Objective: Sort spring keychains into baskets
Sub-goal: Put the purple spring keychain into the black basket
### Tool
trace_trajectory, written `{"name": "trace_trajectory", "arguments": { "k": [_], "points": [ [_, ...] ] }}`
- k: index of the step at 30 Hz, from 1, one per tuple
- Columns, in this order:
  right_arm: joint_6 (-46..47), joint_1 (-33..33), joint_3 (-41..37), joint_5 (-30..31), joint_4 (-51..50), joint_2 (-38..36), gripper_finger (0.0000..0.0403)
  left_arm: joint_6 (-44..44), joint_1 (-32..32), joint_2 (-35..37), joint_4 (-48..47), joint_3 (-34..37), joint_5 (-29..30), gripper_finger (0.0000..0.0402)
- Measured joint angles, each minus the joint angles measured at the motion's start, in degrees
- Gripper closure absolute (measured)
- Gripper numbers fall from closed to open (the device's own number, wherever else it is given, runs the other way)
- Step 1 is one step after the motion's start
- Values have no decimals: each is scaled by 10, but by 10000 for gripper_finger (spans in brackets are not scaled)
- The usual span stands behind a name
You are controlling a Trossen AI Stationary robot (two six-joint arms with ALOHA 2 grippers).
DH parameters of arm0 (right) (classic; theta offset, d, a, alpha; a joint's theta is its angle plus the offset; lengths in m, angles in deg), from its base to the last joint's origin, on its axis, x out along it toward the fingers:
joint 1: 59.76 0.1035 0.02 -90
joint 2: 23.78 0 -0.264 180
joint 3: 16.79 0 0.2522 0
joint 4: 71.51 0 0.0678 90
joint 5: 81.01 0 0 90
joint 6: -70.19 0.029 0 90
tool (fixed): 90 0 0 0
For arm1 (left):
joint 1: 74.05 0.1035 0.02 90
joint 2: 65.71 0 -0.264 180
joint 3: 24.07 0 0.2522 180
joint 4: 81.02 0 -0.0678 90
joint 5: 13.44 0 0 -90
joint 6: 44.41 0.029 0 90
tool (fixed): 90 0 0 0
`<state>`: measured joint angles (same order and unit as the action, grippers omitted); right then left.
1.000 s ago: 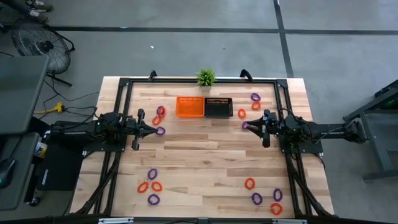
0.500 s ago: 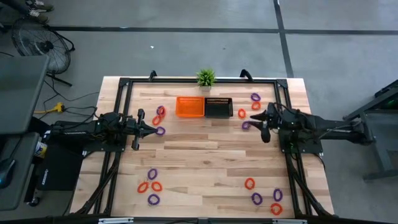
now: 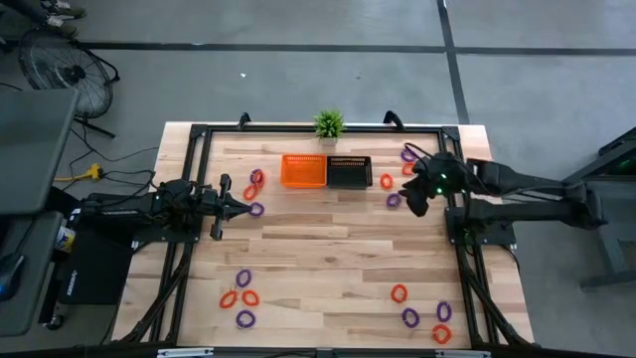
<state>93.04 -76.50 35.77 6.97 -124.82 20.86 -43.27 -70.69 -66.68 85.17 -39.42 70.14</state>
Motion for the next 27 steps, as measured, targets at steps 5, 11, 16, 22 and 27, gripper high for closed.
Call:
{"name": "trace_trajectory", "arguments": {
  "k": [5, 11, 16, 22, 27],
  "points": [
    [-23, -36, 46, -48, -1, 84, 269, 0, 0, 0, 0, 0, 0, 401],
    [-23, -66, 72, -43, -6, 159, 269, 0, 0, 0, 0, 0, 0, 401],
    [-7, -95, 73, -31, -17, 191, 269, 0, 0, 0, 0, 0, 0, 401],
    [25, -122, 73, 4, -22, 224, 269, 0, 0, 0, 0, 0, 0, 401],
    [26, -145, 98, 31, -44, 268, 269, 0, 0, 0, 0, 0, 0, 401]
  ]
}}
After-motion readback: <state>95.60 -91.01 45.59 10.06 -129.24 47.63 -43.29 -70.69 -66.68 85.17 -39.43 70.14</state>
